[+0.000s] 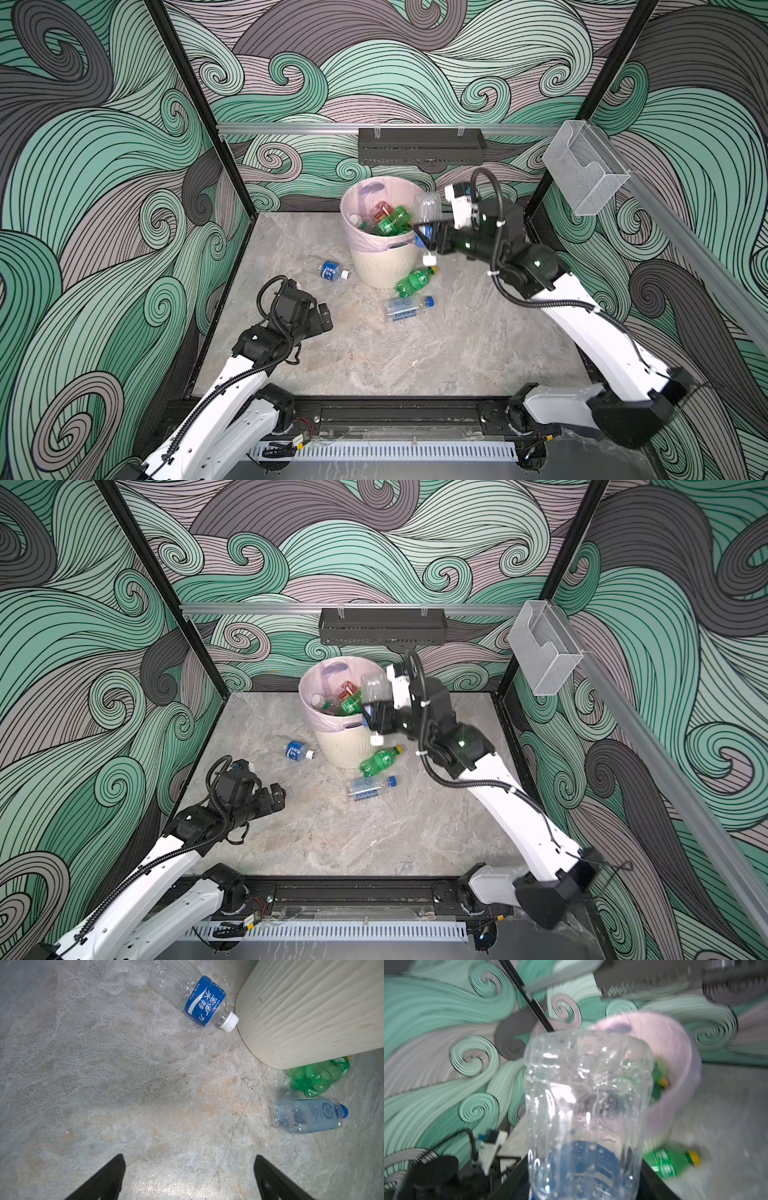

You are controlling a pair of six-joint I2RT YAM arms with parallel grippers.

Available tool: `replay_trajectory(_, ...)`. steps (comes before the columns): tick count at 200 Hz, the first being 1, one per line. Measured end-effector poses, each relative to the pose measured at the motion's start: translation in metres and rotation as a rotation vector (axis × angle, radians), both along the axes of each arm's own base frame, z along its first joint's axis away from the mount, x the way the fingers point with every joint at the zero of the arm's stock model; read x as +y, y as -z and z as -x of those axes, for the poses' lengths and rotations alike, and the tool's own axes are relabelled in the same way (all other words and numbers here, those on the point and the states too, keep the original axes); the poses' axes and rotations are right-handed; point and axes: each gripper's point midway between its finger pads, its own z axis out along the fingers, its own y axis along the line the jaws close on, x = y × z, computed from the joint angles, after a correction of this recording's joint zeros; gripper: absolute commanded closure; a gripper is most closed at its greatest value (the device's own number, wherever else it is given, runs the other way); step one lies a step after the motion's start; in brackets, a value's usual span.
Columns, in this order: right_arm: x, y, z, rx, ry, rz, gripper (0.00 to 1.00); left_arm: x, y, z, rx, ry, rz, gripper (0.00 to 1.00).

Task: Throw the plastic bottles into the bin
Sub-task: 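Lift water bottle with right gripper, carry over bin and release, then withdraw right gripper from bin and lower onto soda water bottle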

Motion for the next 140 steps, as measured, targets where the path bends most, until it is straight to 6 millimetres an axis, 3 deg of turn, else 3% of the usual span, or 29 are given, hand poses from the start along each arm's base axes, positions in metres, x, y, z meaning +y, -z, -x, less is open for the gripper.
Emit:
replay_trajectory(12, 0.017, -0.028, -0.028, -0.054, -0.014, -0.023, 0.06, 0.0, 0.0, 0.0, 0.002, 0.002, 0.002, 0.01)
replay_trajectory(26, 0.035, -0.042, -0.06, -0.079, -0.029, -0.036, 0.04, 0.0, -0.003, 0.002, 0.006, 0.004, 0.002, 0.01)
replay_trajectory(45, 0.048, -0.025, -0.092, -0.045, -0.042, -0.012, 0.02, 0.0, -0.013, 0.002, -0.01, 0.004, 0.009, 0.01)
replay_trajectory(64, 0.046, 0.009, -0.099, 0.027, -0.048, 0.051, 0.01, 0.001, -0.022, 0.003, -0.039, 0.001, 0.019, 0.01)
replay_trajectory(78, 0.042, 0.028, -0.089, 0.056, -0.072, 0.092, 0.01, 0.002, -0.024, 0.006, -0.042, 0.001, 0.02, 0.01)
replay_trajectory(91, 0.035, 0.041, -0.066, 0.064, -0.121, 0.124, 0.0, 0.003, -0.023, 0.007, -0.04, 0.0, 0.018, 0.01)
replay_trajectory(120, 0.014, 0.041, -0.001, -0.008, -0.234, 0.163, 0.01, 0.003, -0.019, 0.006, -0.022, -0.002, 0.009, 0.01)
replay_trajectory(140, -0.003, 0.045, 0.031, -0.06, -0.266, 0.196, 0.02, 0.003, -0.015, 0.005, -0.003, -0.002, 0.001, 0.01)
